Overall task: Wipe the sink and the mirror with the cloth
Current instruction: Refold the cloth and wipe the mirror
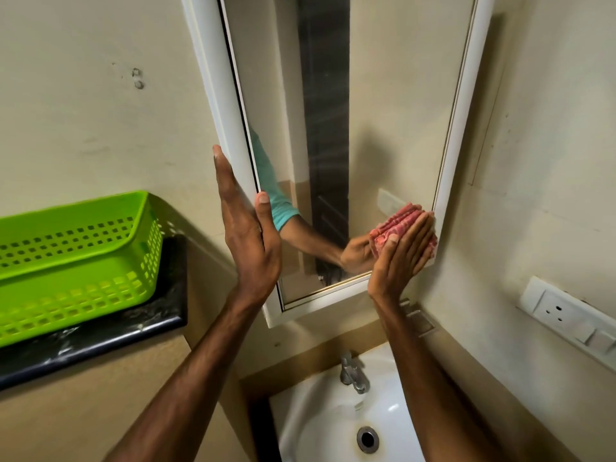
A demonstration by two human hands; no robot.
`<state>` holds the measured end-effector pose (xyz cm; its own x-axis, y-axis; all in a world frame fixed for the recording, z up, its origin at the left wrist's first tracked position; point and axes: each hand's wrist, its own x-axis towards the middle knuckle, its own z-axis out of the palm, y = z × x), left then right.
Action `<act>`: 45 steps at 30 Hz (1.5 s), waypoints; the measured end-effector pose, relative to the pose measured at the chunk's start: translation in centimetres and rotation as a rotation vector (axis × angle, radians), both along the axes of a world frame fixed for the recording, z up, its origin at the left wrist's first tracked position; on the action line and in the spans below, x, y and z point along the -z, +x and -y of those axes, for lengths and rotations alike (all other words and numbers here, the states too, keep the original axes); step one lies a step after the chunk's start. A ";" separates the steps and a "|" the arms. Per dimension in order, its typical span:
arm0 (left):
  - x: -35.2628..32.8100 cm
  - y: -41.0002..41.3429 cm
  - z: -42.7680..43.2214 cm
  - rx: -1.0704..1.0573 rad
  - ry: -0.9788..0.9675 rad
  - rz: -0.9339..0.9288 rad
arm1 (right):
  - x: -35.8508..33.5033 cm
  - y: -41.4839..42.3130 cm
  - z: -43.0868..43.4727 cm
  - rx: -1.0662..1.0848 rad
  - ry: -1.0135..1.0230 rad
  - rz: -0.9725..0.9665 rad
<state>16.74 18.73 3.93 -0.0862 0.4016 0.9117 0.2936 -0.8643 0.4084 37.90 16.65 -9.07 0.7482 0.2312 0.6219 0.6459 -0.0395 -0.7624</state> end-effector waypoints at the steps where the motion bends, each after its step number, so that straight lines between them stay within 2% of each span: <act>1: 0.0 -0.1 0.0 0.019 -0.001 -0.003 | 0.3 -0.5 -0.1 0.007 0.000 -0.002; 6: 0.0 -0.2 0.0 0.067 -0.024 -0.006 | 0.8 -1.8 -0.4 0.045 -0.041 -0.010; 10: 0.0 -0.3 0.1 0.097 -0.056 -0.009 | 2.1 -4.7 0.1 0.064 -0.114 0.055; 26: 1.6 -2.1 1.7 0.231 -0.204 -0.107 | 5.7 -17.7 0.9 -0.137 -0.175 0.298; 34: 2.0 -1.8 2.4 0.202 -0.216 -0.101 | 7.5 -16.5 2.7 -0.459 -0.202 0.584; 40: 3.9 -0.9 3.7 0.071 -0.240 -0.109 | 9.0 -12.8 3.2 -0.524 -0.174 0.754; 45: 5.8 -1.2 4.1 0.042 -0.269 -0.185 | 8.6 -9.0 3.6 -0.419 -0.263 0.907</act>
